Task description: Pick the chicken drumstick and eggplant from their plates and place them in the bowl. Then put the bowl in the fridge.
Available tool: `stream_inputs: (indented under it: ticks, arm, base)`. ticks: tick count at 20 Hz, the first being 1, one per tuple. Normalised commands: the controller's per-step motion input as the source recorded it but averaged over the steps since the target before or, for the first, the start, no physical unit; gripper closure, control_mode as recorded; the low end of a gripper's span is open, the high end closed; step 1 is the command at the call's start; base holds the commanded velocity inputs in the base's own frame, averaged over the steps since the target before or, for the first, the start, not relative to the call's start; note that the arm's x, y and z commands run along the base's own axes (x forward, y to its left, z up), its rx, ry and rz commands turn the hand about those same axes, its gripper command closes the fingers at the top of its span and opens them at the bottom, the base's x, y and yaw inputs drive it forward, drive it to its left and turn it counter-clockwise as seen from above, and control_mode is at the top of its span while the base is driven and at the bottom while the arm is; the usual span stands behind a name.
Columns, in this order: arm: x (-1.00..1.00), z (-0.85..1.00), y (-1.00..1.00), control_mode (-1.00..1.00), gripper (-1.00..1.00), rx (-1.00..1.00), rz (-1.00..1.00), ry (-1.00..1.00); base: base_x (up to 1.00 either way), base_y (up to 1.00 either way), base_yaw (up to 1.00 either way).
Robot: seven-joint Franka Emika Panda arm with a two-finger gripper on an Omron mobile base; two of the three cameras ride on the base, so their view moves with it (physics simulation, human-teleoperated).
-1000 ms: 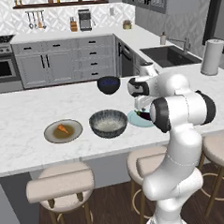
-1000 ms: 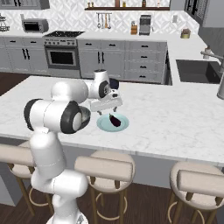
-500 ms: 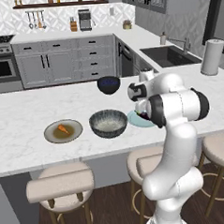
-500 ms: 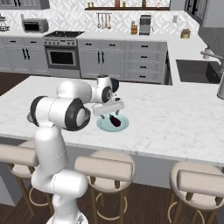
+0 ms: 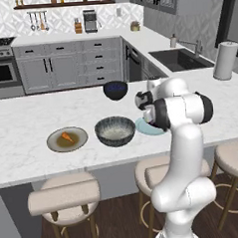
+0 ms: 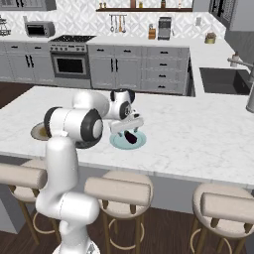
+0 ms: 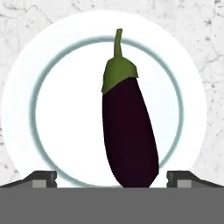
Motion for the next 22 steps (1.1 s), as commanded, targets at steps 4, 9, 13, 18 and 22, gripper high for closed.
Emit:
stream_inputs:
  ticks: [4,9,13,18,22]
  arm:
    - [0.29,-0.25,-0.04,-1.0,-1.0,0.0,0.01,0.0]
    - [0.24,-0.3,-0.11,-1.0,-1.0,0.0,0.01,0.03]
    - [0.0,-0.31,-0.02,-1.0,-1.0,0.0,0.0,0.04]
    - [0.0,-0.35,0.0,-1.0,-1.0,0.0,0.0,0.04]
    - [0.0,-0.25,0.0,-1.0,1.0,0.0,0.0,0.04]
  base:
    - [0.0,0.0,0.0]
    - [0.0,0.0,0.0]
    - [0.0,0.0,0.0]
    - [0.0,0.0,0.0]
    - [0.0,0.0,0.0]
